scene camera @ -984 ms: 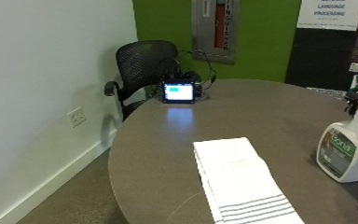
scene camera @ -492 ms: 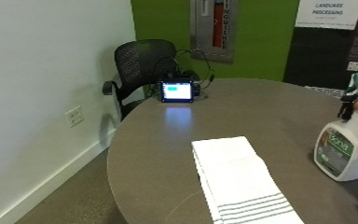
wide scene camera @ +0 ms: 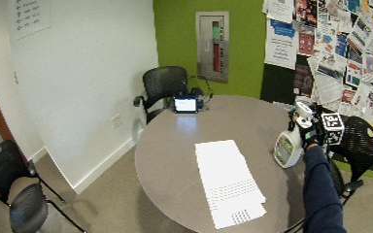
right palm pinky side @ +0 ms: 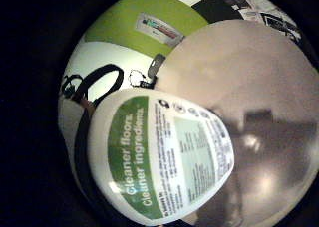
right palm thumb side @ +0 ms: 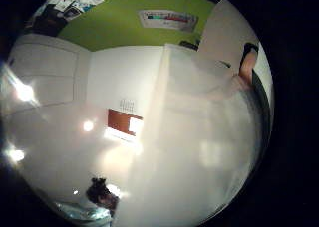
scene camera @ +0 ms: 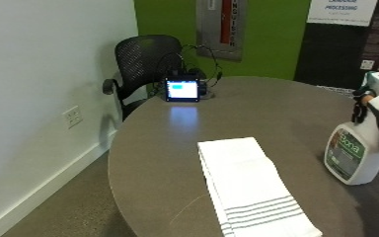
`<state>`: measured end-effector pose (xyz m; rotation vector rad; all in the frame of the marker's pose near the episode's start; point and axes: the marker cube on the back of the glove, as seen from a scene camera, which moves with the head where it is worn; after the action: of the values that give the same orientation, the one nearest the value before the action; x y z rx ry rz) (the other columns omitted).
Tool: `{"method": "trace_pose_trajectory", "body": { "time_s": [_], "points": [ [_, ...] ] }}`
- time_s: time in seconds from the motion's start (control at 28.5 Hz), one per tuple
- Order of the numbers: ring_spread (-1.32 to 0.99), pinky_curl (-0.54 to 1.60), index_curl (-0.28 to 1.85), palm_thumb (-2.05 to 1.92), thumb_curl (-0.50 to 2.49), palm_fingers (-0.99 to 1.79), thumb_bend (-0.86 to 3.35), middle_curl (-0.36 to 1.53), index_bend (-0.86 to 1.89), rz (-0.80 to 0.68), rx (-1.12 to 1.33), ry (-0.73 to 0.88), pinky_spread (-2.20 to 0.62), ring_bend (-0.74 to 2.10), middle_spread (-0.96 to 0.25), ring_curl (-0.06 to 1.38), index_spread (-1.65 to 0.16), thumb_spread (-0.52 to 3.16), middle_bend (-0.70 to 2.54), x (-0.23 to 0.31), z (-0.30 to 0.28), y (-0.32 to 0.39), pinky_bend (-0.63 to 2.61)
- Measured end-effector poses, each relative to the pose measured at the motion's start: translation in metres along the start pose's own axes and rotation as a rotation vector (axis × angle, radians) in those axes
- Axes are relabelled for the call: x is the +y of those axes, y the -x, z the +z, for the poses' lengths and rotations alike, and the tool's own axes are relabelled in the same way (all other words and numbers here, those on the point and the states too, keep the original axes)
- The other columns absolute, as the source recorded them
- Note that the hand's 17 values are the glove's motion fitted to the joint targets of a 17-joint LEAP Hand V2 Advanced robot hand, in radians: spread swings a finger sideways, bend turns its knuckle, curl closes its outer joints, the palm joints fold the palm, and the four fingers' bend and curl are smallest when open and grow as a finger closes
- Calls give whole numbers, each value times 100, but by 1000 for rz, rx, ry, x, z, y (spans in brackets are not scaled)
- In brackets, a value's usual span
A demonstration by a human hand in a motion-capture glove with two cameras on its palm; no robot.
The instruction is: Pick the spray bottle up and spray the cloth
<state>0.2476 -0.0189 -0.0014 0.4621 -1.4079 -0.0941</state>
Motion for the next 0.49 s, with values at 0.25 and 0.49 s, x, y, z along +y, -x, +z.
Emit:
{"method": "trace_pose_trajectory", "body": {
  "time_s": [0.25, 0.49],
  "points": [
    [-23, 39, 48, 98, 64, 142, -3, 54, 31, -27, 17, -87, -31, 72, -18, 47, -28, 51, 67, -3, 9, 12, 45],
    [-23, 40, 52, 98, 67, 141, -3, 55, 35, -57, 10, -102, -31, 72, -18, 47, -28, 46, 69, -2, 0, 14, 45]
  ]
}}
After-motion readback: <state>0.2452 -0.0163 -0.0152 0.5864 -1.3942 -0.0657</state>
